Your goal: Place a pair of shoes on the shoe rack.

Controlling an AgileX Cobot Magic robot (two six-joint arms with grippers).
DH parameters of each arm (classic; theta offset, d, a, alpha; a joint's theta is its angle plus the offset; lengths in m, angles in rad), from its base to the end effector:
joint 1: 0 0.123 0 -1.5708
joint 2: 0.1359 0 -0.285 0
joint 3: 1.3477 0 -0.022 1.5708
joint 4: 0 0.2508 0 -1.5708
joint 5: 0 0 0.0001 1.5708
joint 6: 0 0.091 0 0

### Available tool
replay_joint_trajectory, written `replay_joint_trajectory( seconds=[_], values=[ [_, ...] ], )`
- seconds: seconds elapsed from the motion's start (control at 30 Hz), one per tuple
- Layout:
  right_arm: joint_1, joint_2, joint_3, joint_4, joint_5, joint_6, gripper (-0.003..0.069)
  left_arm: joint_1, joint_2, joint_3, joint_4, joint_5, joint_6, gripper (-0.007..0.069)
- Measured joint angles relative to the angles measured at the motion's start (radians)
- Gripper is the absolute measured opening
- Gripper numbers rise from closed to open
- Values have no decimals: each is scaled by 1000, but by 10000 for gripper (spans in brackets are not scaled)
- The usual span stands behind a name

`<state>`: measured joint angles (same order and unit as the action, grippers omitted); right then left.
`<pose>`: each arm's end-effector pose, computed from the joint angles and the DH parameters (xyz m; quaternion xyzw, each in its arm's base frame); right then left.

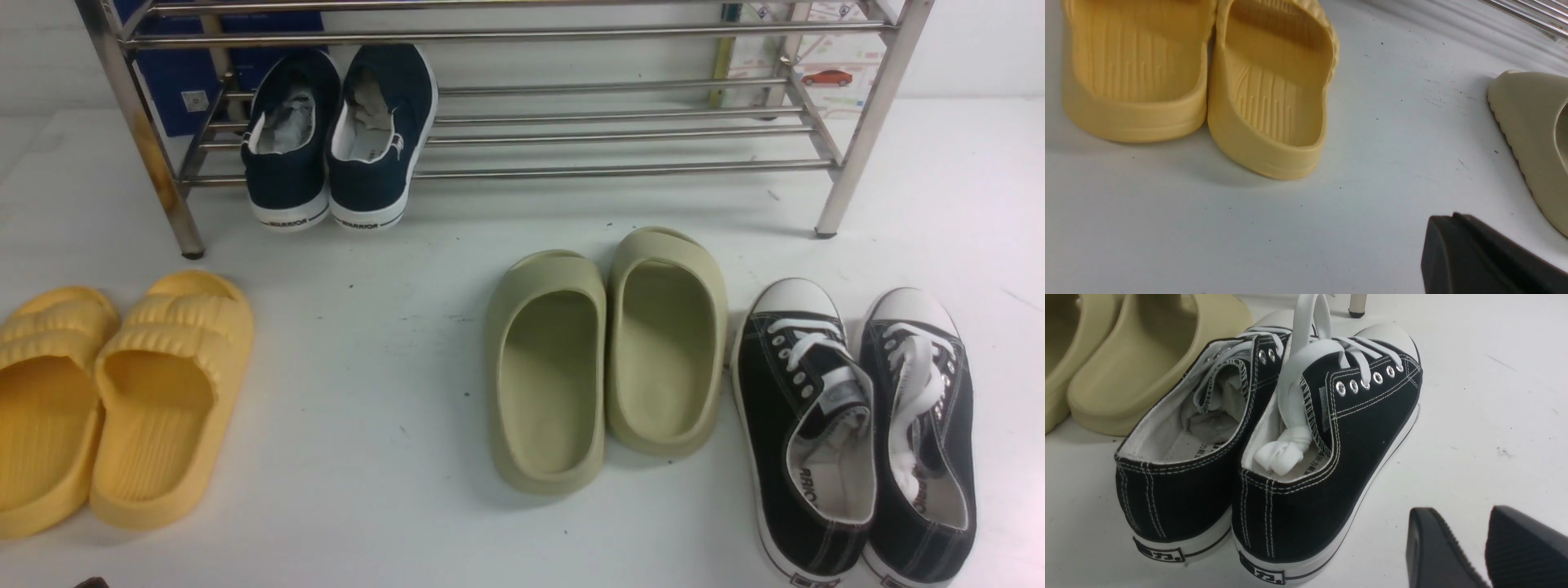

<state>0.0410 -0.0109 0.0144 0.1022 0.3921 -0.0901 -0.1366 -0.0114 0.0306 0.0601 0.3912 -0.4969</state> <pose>0.0518 0.0057 0.1739 -0.0263 0.8063 0.0291 0.5902 0.0520 -0.0050 0.1684 -0.1298 0.8010 -0.1576 0.5628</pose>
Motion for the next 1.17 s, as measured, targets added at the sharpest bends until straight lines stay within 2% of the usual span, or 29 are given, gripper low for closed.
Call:
replay_joint_trajectory(
  seconds=[0.43,0.7,1.17],
  values=[
    [0,0,0,0,0,0,239,0,0,0,0,0,0,8],
    [0,0,0,0,0,0,239,67,0,0,0,0,0,11],
    [0,0,0,0,0,0,239,70,0,0,0,0,0,17]
  ],
)
